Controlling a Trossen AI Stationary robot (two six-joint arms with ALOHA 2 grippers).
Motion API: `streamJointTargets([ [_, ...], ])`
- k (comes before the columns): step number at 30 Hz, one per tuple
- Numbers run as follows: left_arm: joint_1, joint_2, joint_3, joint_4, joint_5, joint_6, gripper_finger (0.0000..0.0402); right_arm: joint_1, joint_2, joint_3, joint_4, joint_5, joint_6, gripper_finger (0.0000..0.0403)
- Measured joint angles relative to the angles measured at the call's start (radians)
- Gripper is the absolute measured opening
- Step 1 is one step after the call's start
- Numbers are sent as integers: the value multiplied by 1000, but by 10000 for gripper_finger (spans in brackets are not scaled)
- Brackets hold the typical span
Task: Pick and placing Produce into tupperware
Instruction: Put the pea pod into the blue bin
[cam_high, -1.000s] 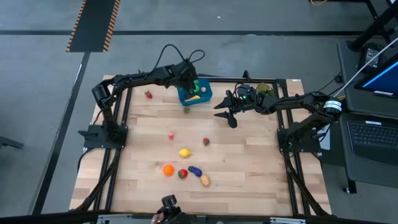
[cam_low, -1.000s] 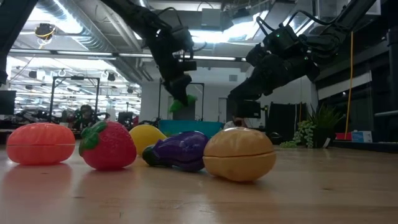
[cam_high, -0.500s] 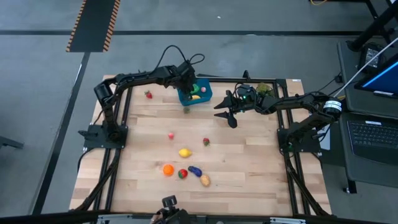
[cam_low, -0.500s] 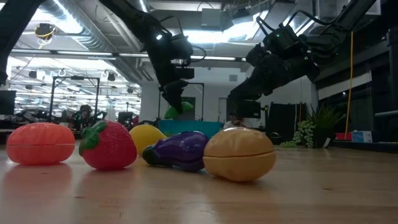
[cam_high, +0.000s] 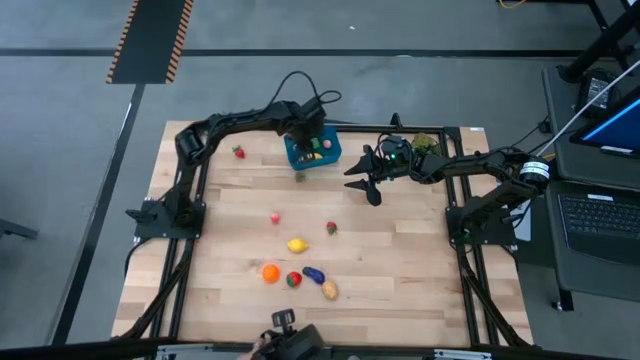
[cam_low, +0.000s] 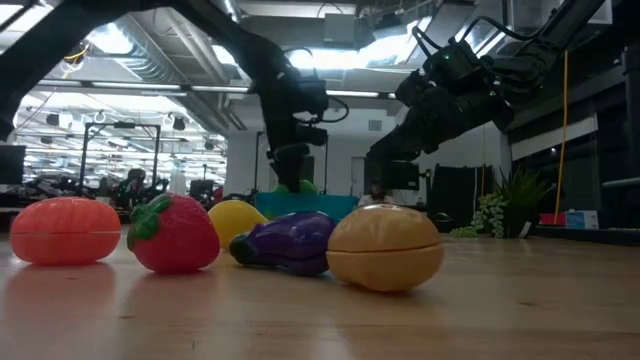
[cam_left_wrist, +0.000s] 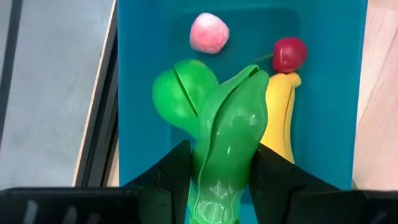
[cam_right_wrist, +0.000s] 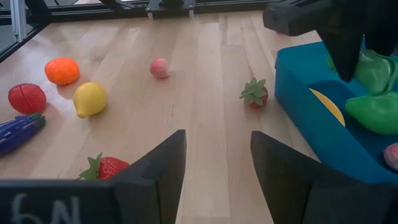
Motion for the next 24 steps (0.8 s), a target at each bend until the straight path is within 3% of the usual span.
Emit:
streamJointTargets([
  [9, 0, 19, 33, -85, 3, 26, 122, 0, 0, 0, 0, 0, -1, 183],
  [24, 7, 64, 28, -50, 28, 28, 122, 0, 0, 0, 0, 0, -1, 183],
])
